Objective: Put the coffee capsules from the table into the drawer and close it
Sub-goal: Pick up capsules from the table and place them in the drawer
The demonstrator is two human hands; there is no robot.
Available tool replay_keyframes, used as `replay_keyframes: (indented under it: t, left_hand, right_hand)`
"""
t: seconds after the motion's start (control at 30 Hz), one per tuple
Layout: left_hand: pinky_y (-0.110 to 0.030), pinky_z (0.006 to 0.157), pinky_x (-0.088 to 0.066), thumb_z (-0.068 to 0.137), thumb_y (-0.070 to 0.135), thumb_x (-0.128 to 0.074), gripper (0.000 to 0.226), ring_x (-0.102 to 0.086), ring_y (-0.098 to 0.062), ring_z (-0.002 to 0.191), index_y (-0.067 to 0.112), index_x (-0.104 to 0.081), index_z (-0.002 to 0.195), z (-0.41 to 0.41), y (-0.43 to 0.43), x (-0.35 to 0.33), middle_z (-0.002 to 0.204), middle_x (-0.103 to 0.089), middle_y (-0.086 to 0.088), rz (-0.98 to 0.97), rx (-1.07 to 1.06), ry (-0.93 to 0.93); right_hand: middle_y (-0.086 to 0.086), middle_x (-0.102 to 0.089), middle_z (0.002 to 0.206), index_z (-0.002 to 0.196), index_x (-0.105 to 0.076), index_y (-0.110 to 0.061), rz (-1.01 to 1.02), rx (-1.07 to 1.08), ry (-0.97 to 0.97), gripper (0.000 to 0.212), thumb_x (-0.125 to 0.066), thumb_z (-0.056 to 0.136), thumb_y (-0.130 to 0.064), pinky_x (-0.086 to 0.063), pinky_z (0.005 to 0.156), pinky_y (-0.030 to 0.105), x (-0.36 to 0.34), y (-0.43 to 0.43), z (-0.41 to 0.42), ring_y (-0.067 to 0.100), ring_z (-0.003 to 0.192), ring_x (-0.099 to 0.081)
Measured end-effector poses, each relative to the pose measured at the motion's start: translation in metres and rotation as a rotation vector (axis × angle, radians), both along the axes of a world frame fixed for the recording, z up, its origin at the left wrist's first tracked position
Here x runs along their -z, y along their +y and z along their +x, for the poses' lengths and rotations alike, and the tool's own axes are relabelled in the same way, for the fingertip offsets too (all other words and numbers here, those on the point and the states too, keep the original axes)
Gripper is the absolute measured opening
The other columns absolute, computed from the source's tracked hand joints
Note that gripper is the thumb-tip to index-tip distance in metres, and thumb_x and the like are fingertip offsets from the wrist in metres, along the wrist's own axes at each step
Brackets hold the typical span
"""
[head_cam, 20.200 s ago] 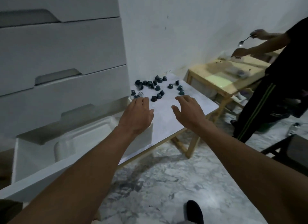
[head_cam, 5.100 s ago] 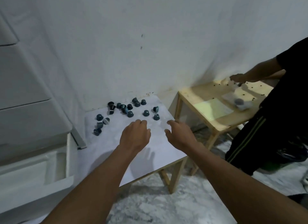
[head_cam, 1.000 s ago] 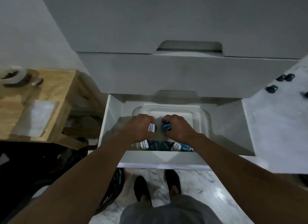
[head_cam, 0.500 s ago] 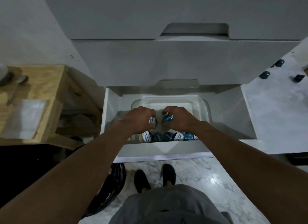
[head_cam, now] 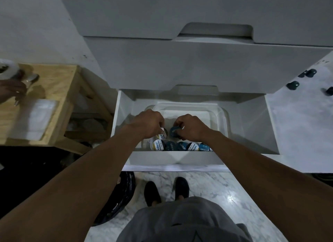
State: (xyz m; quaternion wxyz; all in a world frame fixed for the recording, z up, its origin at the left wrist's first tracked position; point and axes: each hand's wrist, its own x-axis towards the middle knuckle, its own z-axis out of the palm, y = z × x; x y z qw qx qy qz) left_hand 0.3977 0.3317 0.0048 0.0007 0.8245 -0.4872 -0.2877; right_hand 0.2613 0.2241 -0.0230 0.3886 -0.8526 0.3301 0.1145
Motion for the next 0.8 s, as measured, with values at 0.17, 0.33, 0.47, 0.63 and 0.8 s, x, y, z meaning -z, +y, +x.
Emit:
replay_keyframes:
  t: [0.17, 0.33, 0.47, 0.63, 0.8]
  left_hand:
    - [-0.028, 0.071, -0.040, 0.089, 0.031, -0.063, 0.025, -0.061, -0.025, 0.101, 0.024, -0.066, 0.113, -0.004, 0.004, -0.006, 0.118, -0.062, -0.006, -0.011, 0.061, -0.105]
    - [-0.028, 0.073, -0.037, 0.089, 0.029, -0.063, 0.029, -0.059, -0.023, 0.107, 0.025, -0.063, 0.118, -0.004, 0.006, -0.010, 0.125, -0.058, -0.003, -0.029, 0.114, -0.147]
    - [-0.029, 0.072, -0.037, 0.089, 0.033, -0.062, 0.028, -0.059, -0.023, 0.106, 0.026, -0.064, 0.116, -0.004, 0.008, -0.012, 0.124, -0.058, -0.003, -0.011, 0.136, -0.151]
    - [-0.029, 0.070, -0.038, 0.090, 0.033, -0.060, 0.029, -0.060, -0.025, 0.104, 0.024, -0.063, 0.118, -0.007, 0.007, -0.009, 0.125, -0.057, -0.005, 0.013, 0.147, -0.197]
    - [-0.030, 0.075, -0.037, 0.091, 0.034, -0.059, 0.036, -0.058, -0.024, 0.110, 0.026, -0.057, 0.126, -0.009, 0.008, -0.008, 0.131, -0.054, -0.004, 0.023, 0.127, -0.196]
  right_hand:
    - [0.010, -0.068, 0.105, 0.106, -0.069, -0.009, -0.014, -0.049, 0.037, 0.023, -0.067, 0.083, -0.015, -0.053, 0.076, 0.030, -0.001, 0.003, 0.006, 0.020, 0.083, -0.061]
    - [0.008, -0.069, 0.108, 0.107, -0.070, -0.010, -0.023, -0.094, 0.061, 0.024, -0.065, 0.084, -0.011, -0.044, 0.071, 0.024, 0.000, 0.008, 0.010, 0.016, 0.085, -0.057]
    - [0.009, -0.069, 0.109, 0.107, -0.070, -0.009, -0.019, -0.109, 0.062, 0.024, -0.063, 0.084, -0.010, -0.044, 0.073, 0.023, 0.001, 0.009, 0.012, 0.019, 0.091, -0.061]
    - [0.009, -0.068, 0.111, 0.109, -0.069, -0.010, -0.034, -0.126, 0.059, 0.026, -0.063, 0.084, -0.009, -0.043, 0.075, 0.023, 0.002, 0.010, 0.013, 0.023, 0.100, -0.062]
    - [0.010, -0.066, 0.114, 0.115, -0.065, -0.011, -0.025, -0.133, 0.062, 0.031, -0.064, 0.084, -0.011, -0.045, 0.078, 0.024, 0.006, 0.007, 0.013, 0.023, 0.102, -0.061]
